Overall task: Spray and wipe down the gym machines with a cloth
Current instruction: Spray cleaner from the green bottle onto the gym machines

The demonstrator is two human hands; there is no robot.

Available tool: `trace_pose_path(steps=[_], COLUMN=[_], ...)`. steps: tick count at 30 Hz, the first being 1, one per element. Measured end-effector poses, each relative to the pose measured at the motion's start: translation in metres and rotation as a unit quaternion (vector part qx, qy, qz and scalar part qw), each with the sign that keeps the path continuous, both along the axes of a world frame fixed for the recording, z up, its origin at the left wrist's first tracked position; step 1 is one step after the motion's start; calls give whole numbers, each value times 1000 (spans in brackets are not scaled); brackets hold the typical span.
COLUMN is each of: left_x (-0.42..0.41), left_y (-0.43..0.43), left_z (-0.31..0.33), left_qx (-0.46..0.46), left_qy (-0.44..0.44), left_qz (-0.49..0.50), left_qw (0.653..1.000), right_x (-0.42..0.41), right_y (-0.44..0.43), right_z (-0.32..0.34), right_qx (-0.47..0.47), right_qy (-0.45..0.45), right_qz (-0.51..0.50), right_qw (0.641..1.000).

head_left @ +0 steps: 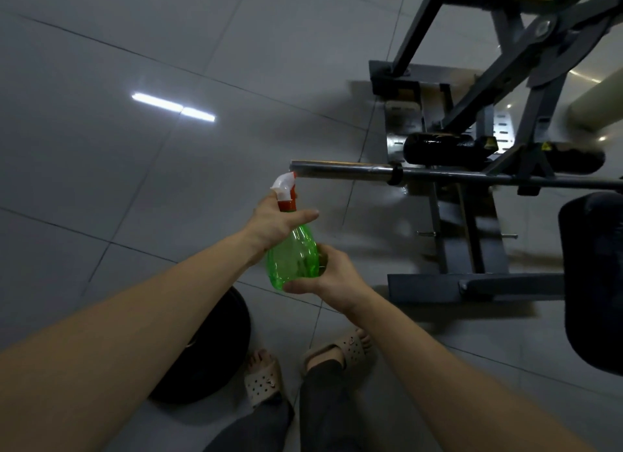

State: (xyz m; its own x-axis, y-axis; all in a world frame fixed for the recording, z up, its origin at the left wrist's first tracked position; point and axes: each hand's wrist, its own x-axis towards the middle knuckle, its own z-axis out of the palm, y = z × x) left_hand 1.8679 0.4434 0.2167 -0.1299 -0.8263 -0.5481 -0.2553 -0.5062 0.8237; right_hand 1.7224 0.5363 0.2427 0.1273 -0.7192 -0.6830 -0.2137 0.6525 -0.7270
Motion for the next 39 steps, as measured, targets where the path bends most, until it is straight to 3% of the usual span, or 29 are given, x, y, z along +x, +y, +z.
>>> trace_pose_path(steps=[7, 16, 20, 39], left_x=[12, 3, -19, -129], left_y=[-15, -77, -116, -308], left_z=[84, 254, 310, 455], left_qx=[-16, -56, -87, -187], left_qy=[48, 104, 84, 54], left_qz=[-3, -138, -160, -241], left_qw=[999, 983, 980, 951], right_x=[7, -18, -41, -138], right_y=[-16, -75, -110, -299], right_z=[66, 202, 249, 363], right_qx=[-48, -139, -176, -261], right_qy=[2, -4, -12, -29], right_qz=[-10, -36, -63, -137], right_qw=[999, 990, 982, 955])
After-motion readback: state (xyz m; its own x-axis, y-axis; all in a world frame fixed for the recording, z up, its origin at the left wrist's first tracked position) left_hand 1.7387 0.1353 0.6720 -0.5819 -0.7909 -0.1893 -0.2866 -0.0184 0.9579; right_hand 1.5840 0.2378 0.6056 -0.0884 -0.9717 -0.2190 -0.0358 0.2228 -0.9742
